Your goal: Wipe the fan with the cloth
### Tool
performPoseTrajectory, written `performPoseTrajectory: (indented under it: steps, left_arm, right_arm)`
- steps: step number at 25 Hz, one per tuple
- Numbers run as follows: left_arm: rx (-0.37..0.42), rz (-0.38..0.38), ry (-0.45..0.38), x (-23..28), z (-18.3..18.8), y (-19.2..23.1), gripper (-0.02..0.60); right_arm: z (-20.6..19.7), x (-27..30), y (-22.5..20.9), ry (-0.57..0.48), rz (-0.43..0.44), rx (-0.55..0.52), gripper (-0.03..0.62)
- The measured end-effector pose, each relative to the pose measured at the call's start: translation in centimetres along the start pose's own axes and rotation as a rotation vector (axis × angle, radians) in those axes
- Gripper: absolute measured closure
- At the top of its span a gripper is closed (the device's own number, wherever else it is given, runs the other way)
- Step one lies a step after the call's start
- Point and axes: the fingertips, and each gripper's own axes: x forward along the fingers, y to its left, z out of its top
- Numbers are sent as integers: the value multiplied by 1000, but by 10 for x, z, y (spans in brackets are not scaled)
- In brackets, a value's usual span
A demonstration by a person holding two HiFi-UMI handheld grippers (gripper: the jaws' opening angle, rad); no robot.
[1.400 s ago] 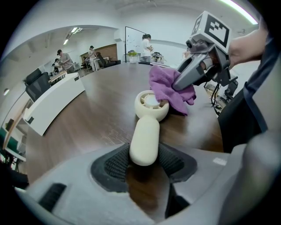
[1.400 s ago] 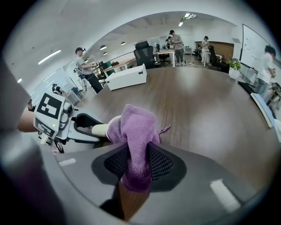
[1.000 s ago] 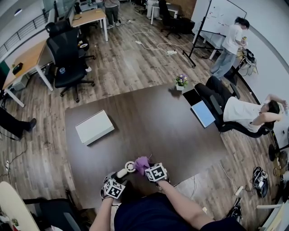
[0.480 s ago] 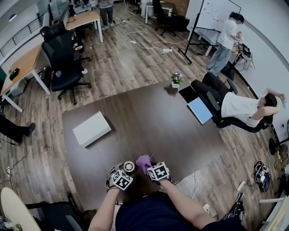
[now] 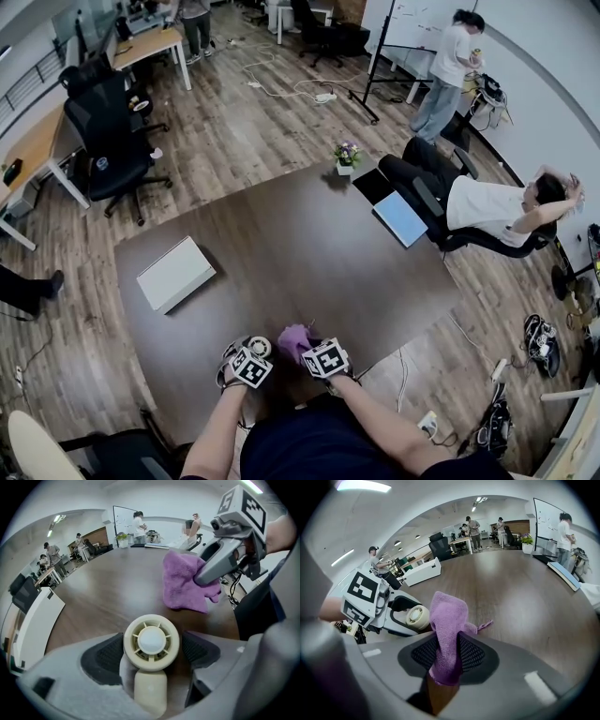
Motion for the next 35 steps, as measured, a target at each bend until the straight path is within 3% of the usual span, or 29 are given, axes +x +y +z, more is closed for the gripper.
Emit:
performPoseTrajectory:
  steps: [7, 19, 24, 28, 31, 35]
  left_arm:
    - [-22, -40, 32, 10, -1, -2, 204]
    - [-19, -78, -30, 7, 2, -8, 209]
    - [-54, -50, -130, -10, 10, -7, 209]
    - [-33, -24, -244, -34, 29, -10, 209]
    - [-32, 10, -280, -47, 35, -10, 209]
    - [47, 14, -310, -67, 38, -21, 209]
  right_arm:
    - [-4, 0, -5, 6, 6, 14, 467]
    - [1, -2, -10, -16, 26, 32, 467]
    - [20, -10, 20, -76, 168, -6, 467]
    - [27, -23, 62, -78, 301, -191, 467]
    - [20, -35, 85, -49, 375, -330, 467]
    - [20, -55, 109, -66, 470, -398, 467]
